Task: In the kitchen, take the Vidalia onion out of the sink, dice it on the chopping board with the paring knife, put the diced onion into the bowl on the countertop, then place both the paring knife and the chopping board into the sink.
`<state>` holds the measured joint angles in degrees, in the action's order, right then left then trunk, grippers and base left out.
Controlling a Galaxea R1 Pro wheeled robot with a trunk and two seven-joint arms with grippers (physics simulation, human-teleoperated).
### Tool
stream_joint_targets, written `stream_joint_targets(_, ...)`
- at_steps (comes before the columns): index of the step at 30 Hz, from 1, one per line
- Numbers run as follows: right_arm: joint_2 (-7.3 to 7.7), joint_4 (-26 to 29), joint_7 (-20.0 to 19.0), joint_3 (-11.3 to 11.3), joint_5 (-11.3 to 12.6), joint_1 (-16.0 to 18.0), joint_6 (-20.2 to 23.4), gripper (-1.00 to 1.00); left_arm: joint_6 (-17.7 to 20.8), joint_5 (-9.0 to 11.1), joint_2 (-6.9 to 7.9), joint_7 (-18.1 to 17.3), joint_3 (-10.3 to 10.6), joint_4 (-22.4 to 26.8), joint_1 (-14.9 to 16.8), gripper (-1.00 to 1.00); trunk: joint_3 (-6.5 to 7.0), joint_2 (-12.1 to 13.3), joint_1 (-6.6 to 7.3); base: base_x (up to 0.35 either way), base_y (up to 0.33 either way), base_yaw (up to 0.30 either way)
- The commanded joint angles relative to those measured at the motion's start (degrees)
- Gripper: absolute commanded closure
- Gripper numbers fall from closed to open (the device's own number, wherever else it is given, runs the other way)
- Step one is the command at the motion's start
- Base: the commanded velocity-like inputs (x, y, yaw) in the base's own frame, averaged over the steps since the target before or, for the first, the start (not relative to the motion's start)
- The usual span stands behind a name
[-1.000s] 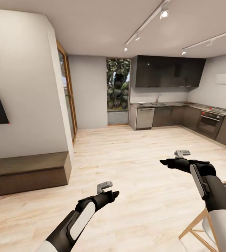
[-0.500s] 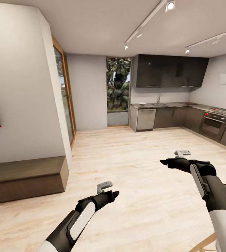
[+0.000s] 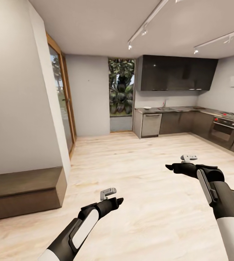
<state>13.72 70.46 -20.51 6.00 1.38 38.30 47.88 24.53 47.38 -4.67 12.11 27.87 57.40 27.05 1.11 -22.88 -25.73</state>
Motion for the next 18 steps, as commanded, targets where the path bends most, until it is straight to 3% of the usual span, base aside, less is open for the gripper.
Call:
stream_joint_targets(1,0.00,0.0,-0.1,0.1,0.1,0.0,0.3,-1.00,0.1,0.6,0.02,0.5,0.1,0.1,0.0,-1.00,-0.03,0.0,-0.06,0.348,-0.090,-0.159)
stream_joint_targets(7,-0.01,0.0,-0.1,0.1,0.1,0.0,0.3,-1.00,0.1,0.6,0.02,0.5,0.1,0.1,0.0,-1.00,-0.03,0.0,-0.06,0.348,-0.092,-0.234)
stream_joint_targets(18,-0.01,0.1,-0.1,0.1,0.2,0.0,0.3,-1.00,0.1,0.6,0.03,0.5,0.1,0.1,0.0,-1.00,-0.03,0.0,-0.06,0.348,-0.012,-0.019)
